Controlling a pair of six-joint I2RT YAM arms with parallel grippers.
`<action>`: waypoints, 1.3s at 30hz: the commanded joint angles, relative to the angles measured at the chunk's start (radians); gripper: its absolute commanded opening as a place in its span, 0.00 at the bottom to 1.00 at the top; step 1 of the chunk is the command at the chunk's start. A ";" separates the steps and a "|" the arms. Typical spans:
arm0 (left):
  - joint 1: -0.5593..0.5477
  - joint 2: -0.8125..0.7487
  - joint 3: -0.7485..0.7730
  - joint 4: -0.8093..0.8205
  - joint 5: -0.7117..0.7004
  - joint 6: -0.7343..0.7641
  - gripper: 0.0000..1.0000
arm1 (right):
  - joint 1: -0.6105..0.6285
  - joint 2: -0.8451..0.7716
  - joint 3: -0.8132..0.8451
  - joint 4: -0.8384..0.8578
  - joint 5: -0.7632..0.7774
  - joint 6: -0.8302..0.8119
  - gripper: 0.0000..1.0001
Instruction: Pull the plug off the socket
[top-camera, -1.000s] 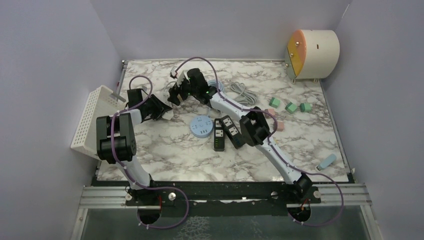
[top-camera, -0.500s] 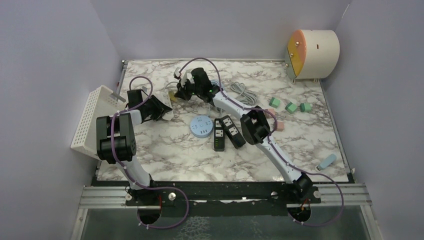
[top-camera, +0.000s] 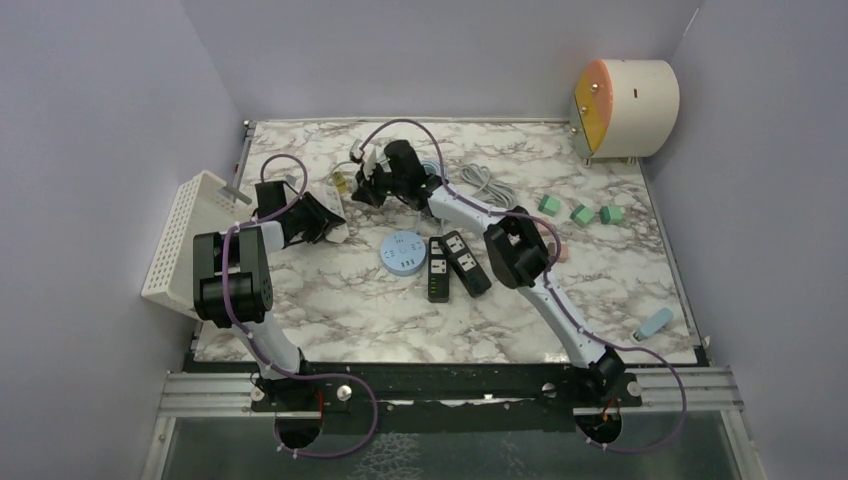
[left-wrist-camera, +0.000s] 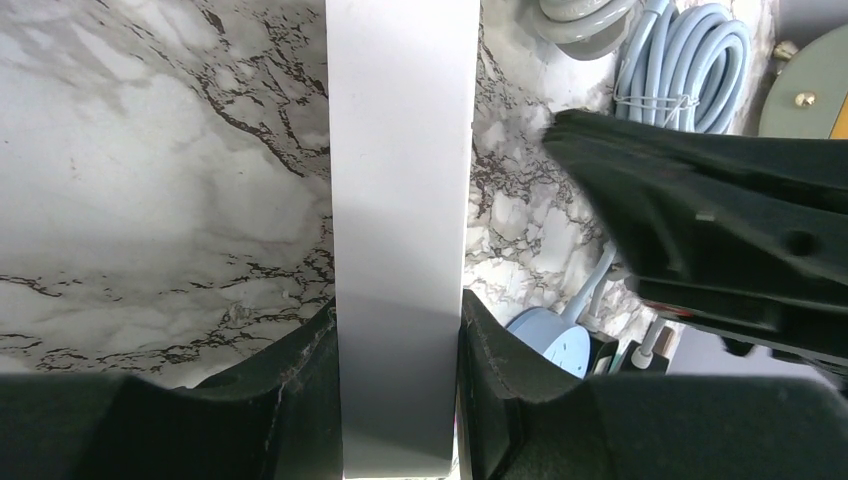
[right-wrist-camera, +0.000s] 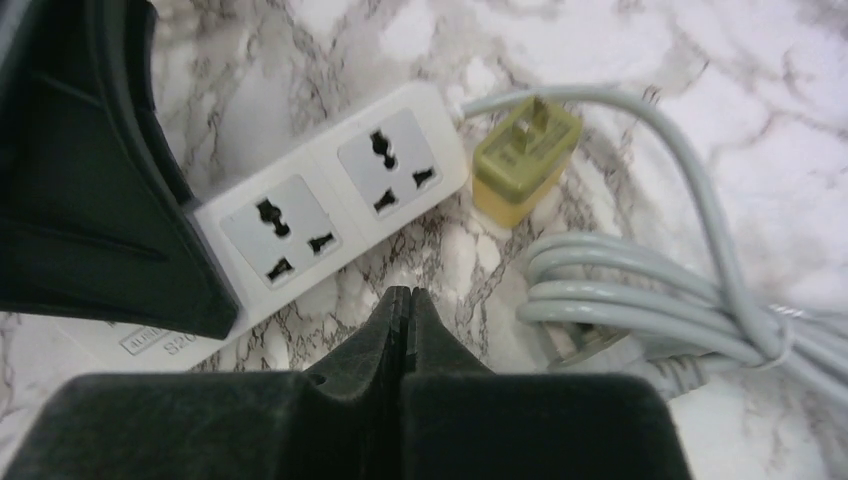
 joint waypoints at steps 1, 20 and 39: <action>0.010 -0.008 -0.032 -0.045 0.001 -0.010 0.00 | -0.005 -0.121 0.028 0.071 0.027 0.020 0.01; -0.310 -0.324 -0.296 -0.037 0.089 -0.134 0.00 | -0.005 -0.412 -0.395 0.107 0.145 0.090 0.26; -0.139 -0.247 -0.138 -0.167 -0.043 -0.011 0.00 | -0.037 -0.526 -0.432 -0.213 0.422 0.176 0.58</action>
